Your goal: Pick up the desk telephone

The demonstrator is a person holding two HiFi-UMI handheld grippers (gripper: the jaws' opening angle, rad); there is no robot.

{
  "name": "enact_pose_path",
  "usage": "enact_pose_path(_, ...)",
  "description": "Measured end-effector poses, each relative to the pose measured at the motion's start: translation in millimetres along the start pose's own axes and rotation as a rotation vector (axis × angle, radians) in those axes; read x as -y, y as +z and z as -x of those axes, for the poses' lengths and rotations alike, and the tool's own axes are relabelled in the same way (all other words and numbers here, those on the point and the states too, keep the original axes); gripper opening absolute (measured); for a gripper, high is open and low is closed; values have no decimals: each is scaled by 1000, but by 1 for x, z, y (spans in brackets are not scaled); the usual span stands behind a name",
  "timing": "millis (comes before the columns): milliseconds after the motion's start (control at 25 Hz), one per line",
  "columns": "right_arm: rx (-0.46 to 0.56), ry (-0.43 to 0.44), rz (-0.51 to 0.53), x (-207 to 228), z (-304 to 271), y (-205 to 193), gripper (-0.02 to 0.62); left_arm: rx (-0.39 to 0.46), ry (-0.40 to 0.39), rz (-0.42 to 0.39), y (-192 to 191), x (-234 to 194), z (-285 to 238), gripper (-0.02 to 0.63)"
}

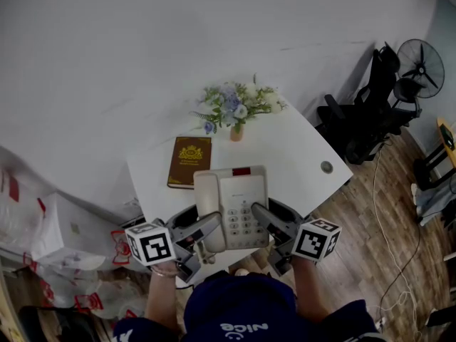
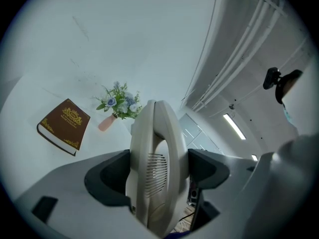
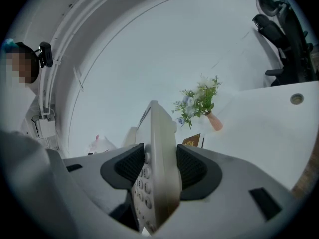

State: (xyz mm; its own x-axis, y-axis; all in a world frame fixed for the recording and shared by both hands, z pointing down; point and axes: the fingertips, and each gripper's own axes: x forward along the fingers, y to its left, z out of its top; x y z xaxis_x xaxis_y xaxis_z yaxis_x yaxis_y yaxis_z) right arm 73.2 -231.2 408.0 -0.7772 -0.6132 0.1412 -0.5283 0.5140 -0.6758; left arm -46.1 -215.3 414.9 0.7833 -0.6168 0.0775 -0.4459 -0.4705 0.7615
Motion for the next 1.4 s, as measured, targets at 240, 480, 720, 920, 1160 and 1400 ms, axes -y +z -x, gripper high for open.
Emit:
enact_pose_path(240,45,34,24,-14,2,18,225,38,-14,-49,17,18,0,377)
enact_pose_path(480,87,55,67,-29,4,36,225,82,-30,-68,33,33,2,377)
enact_pose_path(720,128,83,99,-45,7,51,225,131,-40,-108,48,49,6,377)
enact_pose_path(920,157,113,129,-59,10,61,225,160,-51,-147,58,62,11,377)
enact_pose_path(1160,186,140,170,-72,9,75,225,195,-58,-170,70,73,15,377)
enact_pose_path(1400,212,155,198,-81,14,85,224,214,-75,-190,77,84,15,377)
